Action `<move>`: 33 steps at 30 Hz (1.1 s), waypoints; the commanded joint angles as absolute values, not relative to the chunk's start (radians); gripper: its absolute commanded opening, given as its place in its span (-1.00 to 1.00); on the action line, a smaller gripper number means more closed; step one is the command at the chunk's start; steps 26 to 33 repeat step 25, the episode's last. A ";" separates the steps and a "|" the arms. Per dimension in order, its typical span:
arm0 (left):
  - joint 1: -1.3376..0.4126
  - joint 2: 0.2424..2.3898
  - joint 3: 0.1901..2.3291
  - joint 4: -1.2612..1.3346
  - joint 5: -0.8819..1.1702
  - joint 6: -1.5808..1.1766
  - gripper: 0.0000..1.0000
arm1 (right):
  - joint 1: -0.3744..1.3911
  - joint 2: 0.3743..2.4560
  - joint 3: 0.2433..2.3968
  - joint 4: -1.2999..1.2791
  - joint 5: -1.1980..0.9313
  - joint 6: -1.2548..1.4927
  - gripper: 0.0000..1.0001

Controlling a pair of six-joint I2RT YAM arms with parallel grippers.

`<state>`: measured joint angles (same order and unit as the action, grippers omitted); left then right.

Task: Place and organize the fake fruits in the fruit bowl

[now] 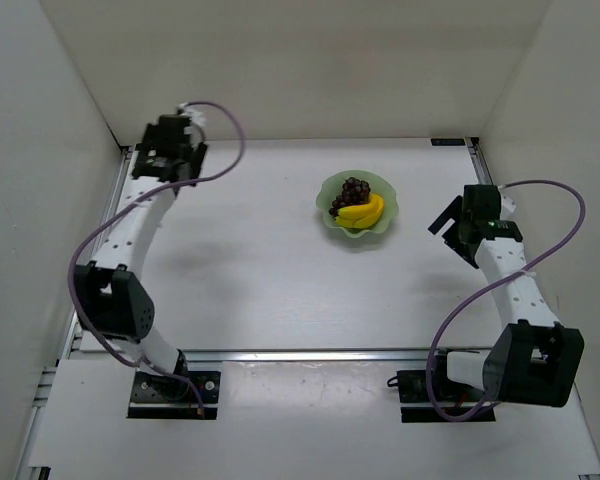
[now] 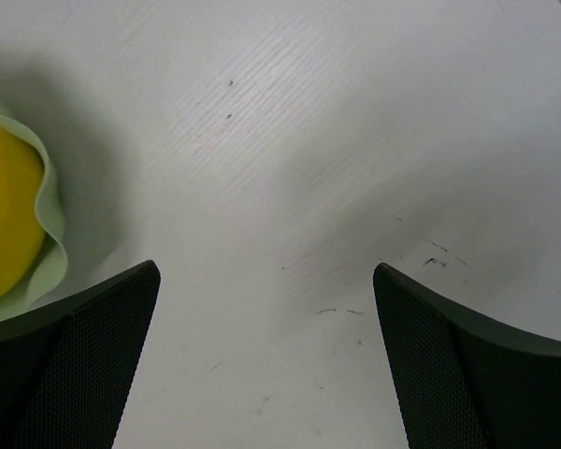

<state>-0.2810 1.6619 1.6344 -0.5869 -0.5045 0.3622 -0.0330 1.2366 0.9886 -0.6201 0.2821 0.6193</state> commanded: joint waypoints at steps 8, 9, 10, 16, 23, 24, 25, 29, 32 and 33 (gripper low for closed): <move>0.221 1.329 1.217 -0.854 -0.166 0.181 1.00 | -0.049 1.218 0.922 -0.532 0.267 0.647 0.98; 0.232 1.310 1.189 -0.854 -0.144 0.167 1.00 | -0.049 1.230 0.922 -0.532 0.267 0.647 0.98; 0.232 1.286 1.168 -0.854 -0.129 0.155 1.00 | -0.049 1.230 0.922 -0.532 0.267 0.647 0.98; 0.297 1.288 1.103 -0.854 -0.095 0.083 1.00 | -0.049 1.249 0.942 -0.532 0.247 0.647 0.98; 0.307 1.308 1.103 -0.854 0.011 0.093 1.00 | -0.049 1.249 0.931 -0.532 0.247 0.647 0.98; 0.307 1.299 1.103 -0.854 0.044 0.103 1.00 | -0.049 1.249 0.931 -0.532 0.233 0.637 0.98; 0.307 1.299 1.112 -0.865 0.054 0.103 1.00 | -0.049 1.249 0.920 -0.520 0.215 0.627 0.98; 0.307 1.299 1.112 -0.865 0.054 0.103 1.00 | -0.049 1.249 0.920 -0.520 0.215 0.627 0.98; 0.307 1.299 1.112 -0.865 0.054 0.103 1.00 | -0.049 1.249 0.920 -0.520 0.215 0.627 0.98; 0.307 1.299 1.112 -0.865 0.054 0.103 1.00 | -0.049 1.249 0.920 -0.520 0.215 0.627 0.98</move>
